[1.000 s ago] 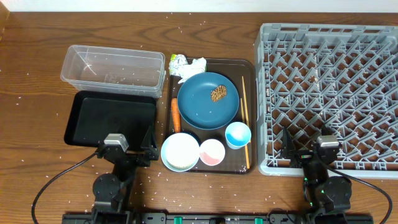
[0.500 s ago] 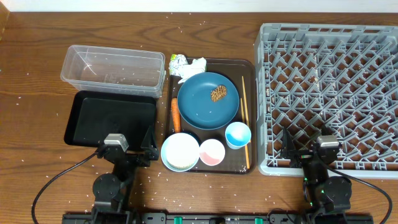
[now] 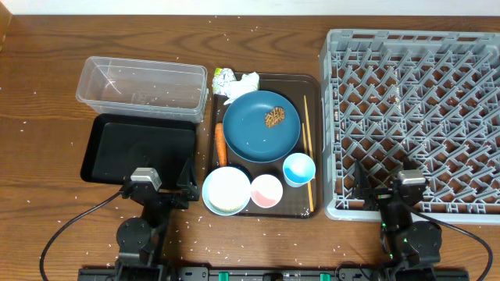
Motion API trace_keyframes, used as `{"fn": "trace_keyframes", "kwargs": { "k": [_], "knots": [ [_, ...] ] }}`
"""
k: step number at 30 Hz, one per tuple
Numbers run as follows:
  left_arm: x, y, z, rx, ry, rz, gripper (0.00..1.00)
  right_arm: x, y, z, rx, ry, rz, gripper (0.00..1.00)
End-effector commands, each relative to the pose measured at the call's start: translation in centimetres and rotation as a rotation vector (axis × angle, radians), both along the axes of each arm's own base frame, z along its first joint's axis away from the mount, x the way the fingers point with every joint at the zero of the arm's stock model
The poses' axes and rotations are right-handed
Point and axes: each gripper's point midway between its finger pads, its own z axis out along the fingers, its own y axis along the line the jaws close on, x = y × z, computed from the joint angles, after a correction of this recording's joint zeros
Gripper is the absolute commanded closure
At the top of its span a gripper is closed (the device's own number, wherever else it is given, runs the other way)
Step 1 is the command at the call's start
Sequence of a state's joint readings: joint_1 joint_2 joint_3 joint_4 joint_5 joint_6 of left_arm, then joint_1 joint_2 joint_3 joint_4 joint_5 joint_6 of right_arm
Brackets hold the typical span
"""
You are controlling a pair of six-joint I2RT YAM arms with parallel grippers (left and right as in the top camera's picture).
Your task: Sort waste into correct bins and load items into the dishwasher rack
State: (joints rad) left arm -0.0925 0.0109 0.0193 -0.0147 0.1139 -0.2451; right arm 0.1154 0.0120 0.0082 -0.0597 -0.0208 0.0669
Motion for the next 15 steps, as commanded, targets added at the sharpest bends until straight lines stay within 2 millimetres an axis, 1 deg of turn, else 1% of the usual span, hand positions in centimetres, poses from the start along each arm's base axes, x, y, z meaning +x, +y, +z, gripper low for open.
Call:
{"fn": "trace_keyframes", "kwargs": {
  "k": [1,3,5,7,10,11,12,15],
  "knots": [
    [-0.1,-0.7,-0.2,-0.046,0.0,-0.036,0.02,-0.3,1.8,0.7,0.001,-0.031,0.113,0.01],
    [-0.3,-1.9,1.7,-0.054,-0.067,-0.108,0.02,-0.7,3.0,1.2,0.004,-0.052,0.184,0.01],
    [-0.8,-2.8,3.8,-0.057,-0.126,-0.164,0.02,-1.0,3.5,2.0,0.006,-0.065,0.218,0.01],
    [-1.2,-2.9,5.8,-0.057,-0.167,-0.177,0.02,-1.3,3.6,3.4,0.006,-0.088,0.228,0.01],
    [-1.9,-2.8,9.0,-0.009,-0.218,-0.175,0.02,-2.0,3.5,6.4,0.004,-0.113,0.226,0.01],
    [-2.2,-2.7,10.1,0.014,-0.224,-0.171,0.02,-2.4,3.5,7.4,0.005,-0.1,0.226,0.01],
    [-2.4,-2.7,10.9,0.018,-0.212,-0.169,0.02,-2.6,3.5,7.9,0.005,-0.077,0.226,0.01],
    [-2.7,-2.6,12.4,0.018,-0.097,-0.165,0.02,-3.1,3.5,8.6,0.008,0.071,0.23,0.01]
  ]
}}
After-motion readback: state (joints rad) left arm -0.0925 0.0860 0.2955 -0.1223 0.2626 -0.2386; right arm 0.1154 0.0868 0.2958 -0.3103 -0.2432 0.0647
